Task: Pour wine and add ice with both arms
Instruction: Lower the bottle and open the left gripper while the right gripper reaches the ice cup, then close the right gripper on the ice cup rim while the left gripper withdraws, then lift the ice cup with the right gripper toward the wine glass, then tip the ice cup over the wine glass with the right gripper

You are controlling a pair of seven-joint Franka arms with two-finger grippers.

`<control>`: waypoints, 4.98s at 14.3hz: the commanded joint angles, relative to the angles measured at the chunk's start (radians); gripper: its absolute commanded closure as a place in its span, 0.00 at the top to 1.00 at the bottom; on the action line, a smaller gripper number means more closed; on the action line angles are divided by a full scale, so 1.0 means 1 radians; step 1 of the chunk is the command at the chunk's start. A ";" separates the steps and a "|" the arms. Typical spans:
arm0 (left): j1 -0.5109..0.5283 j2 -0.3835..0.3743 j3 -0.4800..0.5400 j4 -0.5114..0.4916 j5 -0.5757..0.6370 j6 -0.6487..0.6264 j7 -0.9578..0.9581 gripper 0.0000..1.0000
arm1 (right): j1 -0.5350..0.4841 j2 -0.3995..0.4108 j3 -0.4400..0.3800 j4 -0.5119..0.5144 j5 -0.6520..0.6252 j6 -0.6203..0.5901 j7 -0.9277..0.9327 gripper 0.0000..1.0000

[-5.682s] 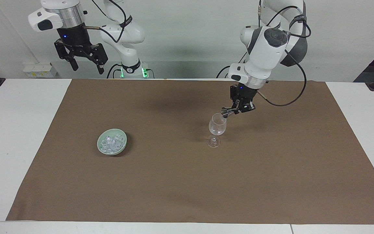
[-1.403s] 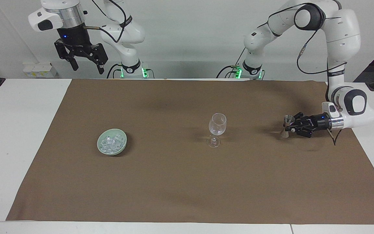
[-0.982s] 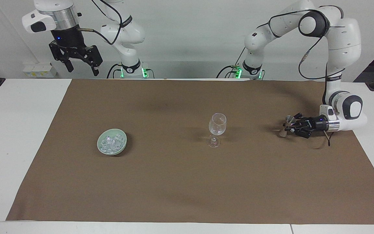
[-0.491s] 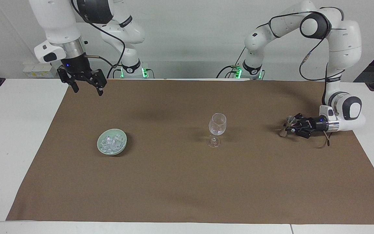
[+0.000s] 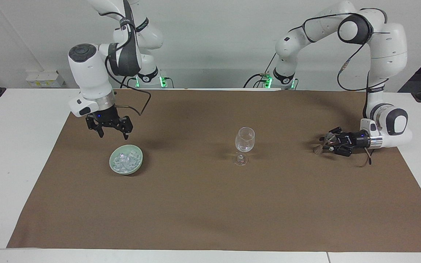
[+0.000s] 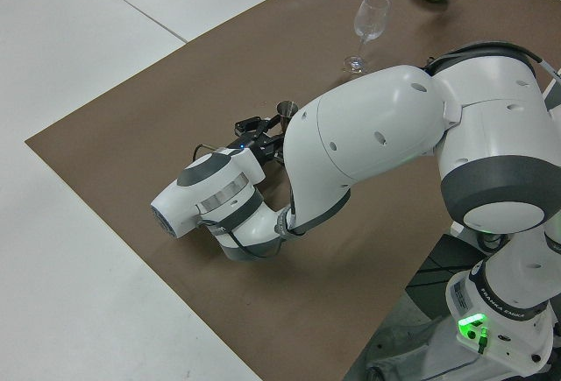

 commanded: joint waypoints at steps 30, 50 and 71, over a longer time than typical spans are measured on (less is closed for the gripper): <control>-0.401 -0.529 -0.024 0.247 0.634 0.125 -1.682 1.00 | -0.007 0.162 0.003 -0.052 -0.035 0.210 -0.040 0.00; -0.604 -0.723 -0.025 0.241 1.071 0.064 -2.564 1.00 | 0.178 0.214 0.215 0.620 -0.018 -0.397 0.355 0.00; -0.680 -0.690 0.116 0.247 0.958 0.178 -2.524 1.00 | 0.488 0.417 0.218 0.763 0.062 -0.183 0.689 0.00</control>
